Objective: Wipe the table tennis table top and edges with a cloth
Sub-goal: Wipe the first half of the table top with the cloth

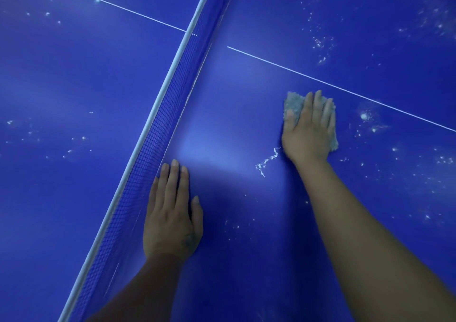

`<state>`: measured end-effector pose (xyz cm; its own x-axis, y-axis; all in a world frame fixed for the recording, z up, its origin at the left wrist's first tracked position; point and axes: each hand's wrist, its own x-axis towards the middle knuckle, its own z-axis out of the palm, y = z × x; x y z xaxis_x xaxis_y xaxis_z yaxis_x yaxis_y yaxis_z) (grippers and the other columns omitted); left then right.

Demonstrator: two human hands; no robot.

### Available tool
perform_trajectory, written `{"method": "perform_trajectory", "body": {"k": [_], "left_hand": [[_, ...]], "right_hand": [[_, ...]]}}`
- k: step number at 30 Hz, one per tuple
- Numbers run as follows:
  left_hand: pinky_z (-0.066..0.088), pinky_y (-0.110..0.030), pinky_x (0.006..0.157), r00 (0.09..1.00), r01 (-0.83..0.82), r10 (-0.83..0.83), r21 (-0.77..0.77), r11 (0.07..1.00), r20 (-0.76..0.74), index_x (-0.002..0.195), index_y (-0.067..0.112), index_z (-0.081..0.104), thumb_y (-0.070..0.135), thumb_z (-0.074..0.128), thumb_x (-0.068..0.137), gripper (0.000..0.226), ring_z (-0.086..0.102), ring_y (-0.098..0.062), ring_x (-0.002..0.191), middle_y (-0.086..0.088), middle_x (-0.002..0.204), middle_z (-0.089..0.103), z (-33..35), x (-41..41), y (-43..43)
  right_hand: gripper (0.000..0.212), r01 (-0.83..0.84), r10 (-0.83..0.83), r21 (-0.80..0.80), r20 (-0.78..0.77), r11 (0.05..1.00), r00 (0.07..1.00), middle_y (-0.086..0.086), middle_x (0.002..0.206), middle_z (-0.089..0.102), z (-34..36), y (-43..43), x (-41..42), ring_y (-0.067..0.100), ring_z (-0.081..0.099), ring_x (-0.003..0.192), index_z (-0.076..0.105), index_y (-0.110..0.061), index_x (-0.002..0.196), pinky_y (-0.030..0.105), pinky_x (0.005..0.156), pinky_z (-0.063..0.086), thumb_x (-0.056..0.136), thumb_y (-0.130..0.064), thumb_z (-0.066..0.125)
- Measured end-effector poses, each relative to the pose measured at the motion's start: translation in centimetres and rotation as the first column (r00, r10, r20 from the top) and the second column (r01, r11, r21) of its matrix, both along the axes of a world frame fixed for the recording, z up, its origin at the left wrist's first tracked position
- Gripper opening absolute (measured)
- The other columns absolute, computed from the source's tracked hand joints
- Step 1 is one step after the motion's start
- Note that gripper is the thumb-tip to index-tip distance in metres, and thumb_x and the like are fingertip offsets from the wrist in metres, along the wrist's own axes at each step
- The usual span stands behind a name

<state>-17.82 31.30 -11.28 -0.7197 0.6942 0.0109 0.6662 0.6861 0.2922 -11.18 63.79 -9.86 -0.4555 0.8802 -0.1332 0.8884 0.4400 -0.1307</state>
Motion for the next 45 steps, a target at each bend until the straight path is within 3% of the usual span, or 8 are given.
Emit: {"method": "perform_trajectory", "body": {"k": [6, 11, 15, 20, 24, 30, 35, 45], "left_hand": [[0.028, -0.057, 0.13, 1.0, -0.002, 0.003, 0.049, 0.999, -0.023, 0.163, -0.003, 0.037, 0.026, 0.049, 0.107, 0.064, 0.024, -0.035, 0.164, -0.017, 0.173, 0.032, 0.0, 0.0, 0.1], [0.026, -0.055, 0.131, 1.0, -0.01, 0.011, 0.053, 0.999, -0.02, 0.163, -0.002, 0.037, 0.027, 0.048, 0.107, 0.064, 0.024, -0.034, 0.164, -0.016, 0.174, 0.031, -0.1, 0.1, 0.0], [0.024, -0.055, 0.132, 1.0, -0.008, 0.009, 0.048, 0.999, -0.025, 0.164, -0.002, 0.035, 0.027, 0.046, 0.107, 0.064, 0.021, -0.033, 0.165, -0.015, 0.174, 0.03, -0.1, 0.1, 0.0], [0.025, -0.055, 0.132, 0.999, 0.003, 0.0, 0.067, 0.998, -0.045, 0.162, -0.004, 0.038, 0.025, 0.047, 0.107, 0.063, 0.024, -0.036, 0.164, -0.018, 0.172, 0.033, -0.2, 0.0, 0.1], [0.023, -0.055, 0.132, 0.999, 0.008, -0.005, 0.06, 0.998, -0.052, 0.163, -0.004, 0.037, 0.026, 0.046, 0.107, 0.063, 0.023, -0.035, 0.164, -0.018, 0.173, 0.032, -0.2, 0.0, 0.1], [0.023, -0.054, 0.132, 0.999, -0.006, 0.007, 0.042, 0.999, -0.035, 0.165, -0.001, 0.035, 0.029, 0.043, 0.108, 0.064, 0.02, -0.033, 0.165, -0.016, 0.175, 0.028, -0.3, 0.0, 0.0], [0.022, -0.054, 0.133, 0.999, -0.007, 0.009, 0.043, 0.999, -0.038, 0.165, -0.001, 0.034, 0.027, 0.043, 0.109, 0.063, 0.02, -0.033, 0.165, -0.016, 0.175, 0.029, -0.2, 0.0, 0.0], [0.024, -0.057, 0.131, 0.999, 0.012, -0.013, -0.017, 1.0, -0.046, 0.162, -0.008, 0.036, 0.015, 0.043, 0.105, 0.061, 0.024, -0.04, 0.163, -0.022, 0.172, 0.031, 0.6, 0.1, 0.3]], "right_hand": [[0.071, -0.181, 0.182, -0.026, 0.027, 0.983, 0.983, 0.003, 0.181, 0.001, 0.4, -6.3, 6.8, 0.026, -0.005, 0.167, 0.009, -0.015, 0.172, 0.045, 0.136, -0.002, 0.112, -0.053, 0.015], [0.071, 0.154, -0.153, -0.007, 0.059, 0.988, 0.986, 0.007, 0.181, 0.0, 0.5, -1.7, 6.6, 0.031, -0.004, 0.167, 0.008, -0.011, 0.172, 0.05, 0.135, -0.001, 0.113, -0.048, 0.022], [0.07, 0.243, -0.241, -0.039, 0.04, 0.969, 0.97, 0.007, 0.18, -0.007, 0.1, -1.2, 1.7, 0.03, -0.01, 0.166, 0.003, -0.009, 0.172, 0.049, 0.134, -0.007, 0.115, -0.047, 0.017], [0.069, -0.087, 0.087, 0.01, -0.039, 0.996, 0.995, 0.008, 0.18, 0.004, -0.2, -9.3, -3.7, 0.032, -0.001, 0.167, 0.012, -0.011, 0.171, 0.05, 0.134, -0.002, 0.114, -0.05, 0.02], [0.07, -0.226, 0.228, 0.043, -0.045, 0.973, 0.973, 0.006, 0.18, 0.012, -0.4, -13.1, 0.8, 0.03, 0.007, 0.167, 0.02, -0.013, 0.171, 0.05, 0.135, 0.008, 0.114, -0.054, 0.021], [0.074, 0.136, -0.136, 0.015, 0.048, 0.991, 0.989, 0.008, 0.18, 0.008, 0.0, -5.1, 9.0, 0.033, 0.004, 0.166, 0.015, -0.01, 0.171, 0.051, 0.135, 0.005, 0.11, -0.052, 0.018], [0.071, 0.338, -0.337, -0.013, 0.047, 0.941, 0.94, 0.005, 0.181, -0.006, 0.1, -4.3, 6.9, 0.029, -0.01, 0.166, 0.003, -0.011, 0.172, 0.049, 0.134, -0.007, 0.114, -0.049, 0.019], [0.069, -0.205, 0.21, 0.069, -0.09, 0.976, 0.974, 0.01, 0.179, 0.015, -0.5, -17.1, -0.2, 0.033, 0.009, 0.166, 0.024, -0.009, 0.17, 0.056, 0.133, 0.014, 0.114, -0.05, 0.027]]}}
